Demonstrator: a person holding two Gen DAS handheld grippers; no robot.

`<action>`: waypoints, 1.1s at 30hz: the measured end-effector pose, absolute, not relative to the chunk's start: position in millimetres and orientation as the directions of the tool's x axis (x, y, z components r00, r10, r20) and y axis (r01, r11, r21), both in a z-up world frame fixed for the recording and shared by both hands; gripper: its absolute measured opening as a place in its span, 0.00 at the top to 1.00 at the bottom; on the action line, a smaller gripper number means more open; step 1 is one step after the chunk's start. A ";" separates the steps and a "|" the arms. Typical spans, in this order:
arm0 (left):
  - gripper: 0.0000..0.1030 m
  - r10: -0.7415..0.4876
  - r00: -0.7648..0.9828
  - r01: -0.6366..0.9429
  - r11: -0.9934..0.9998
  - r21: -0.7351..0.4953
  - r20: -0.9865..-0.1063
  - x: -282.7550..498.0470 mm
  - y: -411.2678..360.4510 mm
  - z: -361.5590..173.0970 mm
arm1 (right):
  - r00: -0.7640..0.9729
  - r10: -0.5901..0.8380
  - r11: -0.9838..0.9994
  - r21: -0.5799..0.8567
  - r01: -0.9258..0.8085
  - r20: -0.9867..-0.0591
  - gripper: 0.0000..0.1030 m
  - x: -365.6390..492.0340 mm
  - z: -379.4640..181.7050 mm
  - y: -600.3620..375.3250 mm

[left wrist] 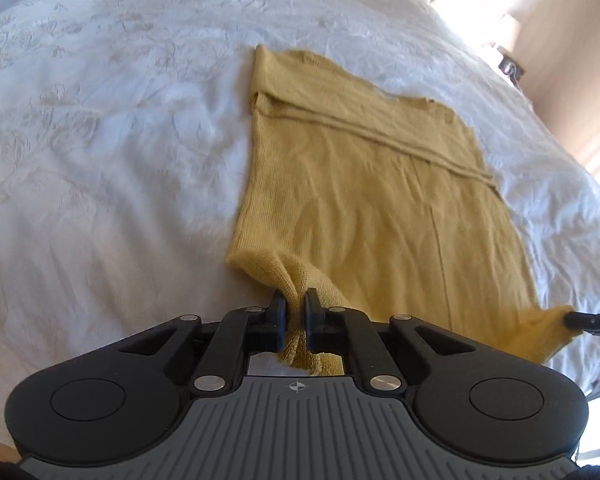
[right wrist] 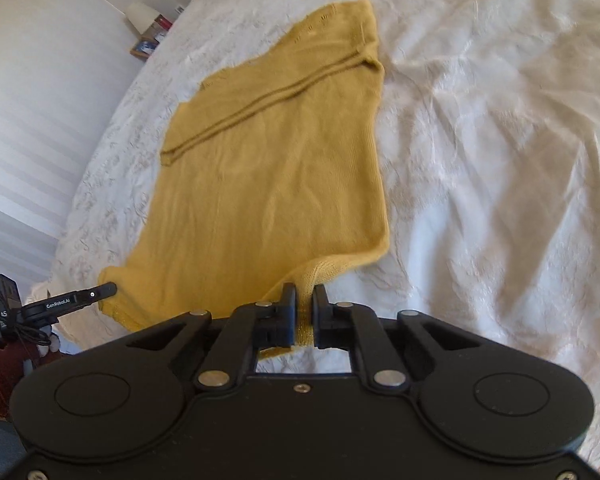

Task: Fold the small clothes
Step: 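Grasp the hem with both tools and fold it up toward the collar, then lay the hem near the collar and open both tools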

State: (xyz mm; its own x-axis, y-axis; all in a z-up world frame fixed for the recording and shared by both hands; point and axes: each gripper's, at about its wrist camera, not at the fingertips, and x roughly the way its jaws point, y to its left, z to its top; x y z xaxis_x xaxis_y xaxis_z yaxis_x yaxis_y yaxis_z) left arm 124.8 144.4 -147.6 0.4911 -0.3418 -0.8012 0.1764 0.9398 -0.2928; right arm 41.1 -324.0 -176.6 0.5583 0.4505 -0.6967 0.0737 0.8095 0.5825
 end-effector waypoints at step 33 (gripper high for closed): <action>0.94 -0.356 0.673 0.154 0.925 -0.348 -0.648 344.7 108.4 -107.5 | 0.745 0.220 0.840 0.510 0.183 -0.630 0.91 273.1 -149.5 -365.6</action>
State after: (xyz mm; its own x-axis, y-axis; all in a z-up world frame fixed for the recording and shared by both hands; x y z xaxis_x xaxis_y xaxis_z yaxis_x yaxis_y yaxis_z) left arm 344.7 108.4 -107.5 0.6734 -0.3558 -0.6480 0.1536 0.9248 -0.3482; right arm 273.1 -365.6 -149.5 0.7449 0.2203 -0.6298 0.1827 0.8405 0.5101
